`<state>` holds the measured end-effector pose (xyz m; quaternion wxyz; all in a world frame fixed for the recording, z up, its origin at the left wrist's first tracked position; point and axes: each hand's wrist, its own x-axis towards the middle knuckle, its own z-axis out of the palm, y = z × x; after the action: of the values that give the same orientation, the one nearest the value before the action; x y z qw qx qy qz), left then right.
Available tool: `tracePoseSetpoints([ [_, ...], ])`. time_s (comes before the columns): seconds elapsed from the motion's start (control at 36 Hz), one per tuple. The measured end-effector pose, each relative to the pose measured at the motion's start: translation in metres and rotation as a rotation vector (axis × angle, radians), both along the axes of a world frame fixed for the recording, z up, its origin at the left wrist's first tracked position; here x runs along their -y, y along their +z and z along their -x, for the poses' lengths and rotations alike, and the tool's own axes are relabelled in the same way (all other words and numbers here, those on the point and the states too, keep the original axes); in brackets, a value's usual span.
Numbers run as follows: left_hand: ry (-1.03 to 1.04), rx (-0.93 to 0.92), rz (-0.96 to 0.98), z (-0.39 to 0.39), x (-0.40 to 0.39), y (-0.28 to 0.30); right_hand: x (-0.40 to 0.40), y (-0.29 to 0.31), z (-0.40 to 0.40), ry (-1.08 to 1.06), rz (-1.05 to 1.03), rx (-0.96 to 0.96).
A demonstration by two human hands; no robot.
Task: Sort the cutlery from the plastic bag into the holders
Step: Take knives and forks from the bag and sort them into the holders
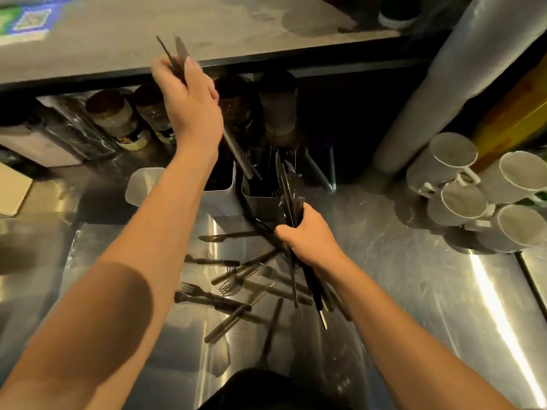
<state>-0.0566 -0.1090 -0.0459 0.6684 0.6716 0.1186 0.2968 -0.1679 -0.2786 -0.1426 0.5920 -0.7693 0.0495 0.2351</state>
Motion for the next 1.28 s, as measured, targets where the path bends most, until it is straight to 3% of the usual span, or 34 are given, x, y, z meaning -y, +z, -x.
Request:
tracePoseSetpoints([
  [0.17,-0.076,-0.011,-0.046,-0.019,0.012,-0.024,0.011,-0.009,-0.001,-0.063,-0.061,-0.071],
  [0.33,-0.215,-0.143,-0.11,-0.009,0.023,-0.079,0.022,-0.018,-0.009,-0.084,-0.058,-0.087],
  [0.44,-0.325,-0.391,-0.543,0.001,0.013,-0.11,0.023,-0.023,-0.013,-0.102,-0.078,-0.092],
  [0.56,-0.388,-0.24,-0.689,0.0,0.013,-0.113,0.021,-0.025,-0.016,-0.115,-0.11,-0.122],
  [0.67,-0.558,-0.422,-1.221,-0.009,0.017,-0.117,0.018,-0.024,-0.017,-0.133,-0.137,-0.116],
  [0.69,-0.535,-0.418,-1.261,-0.008,0.017,-0.117,0.017,-0.023,-0.017,-0.144,-0.143,-0.105],
  [0.75,-0.387,-0.263,-1.139,0.001,0.02,-0.109,0.015,-0.018,-0.016,-0.169,-0.13,-0.063],
  [0.81,-0.299,-0.189,-0.872,0.017,0.027,-0.092,0.013,-0.012,-0.014,-0.169,-0.057,0.02],
  [0.89,-0.526,-0.48,-0.448,0.039,0.041,-0.07,0.007,-0.002,-0.012,-0.142,0.036,0.132],
  [0.94,-0.56,-0.573,-0.432,0.049,0.043,-0.062,0.002,0.003,-0.01,-0.104,0.069,0.184],
  [1.03,-0.475,-0.54,-0.347,0.061,0.037,-0.053,-0.007,0.008,-0.004,-0.055,0.077,0.22],
  [1.28,-0.077,-0.153,-0.075,0.061,0.009,-0.028,-0.021,0.012,0.006,0.025,0.075,0.235],
])
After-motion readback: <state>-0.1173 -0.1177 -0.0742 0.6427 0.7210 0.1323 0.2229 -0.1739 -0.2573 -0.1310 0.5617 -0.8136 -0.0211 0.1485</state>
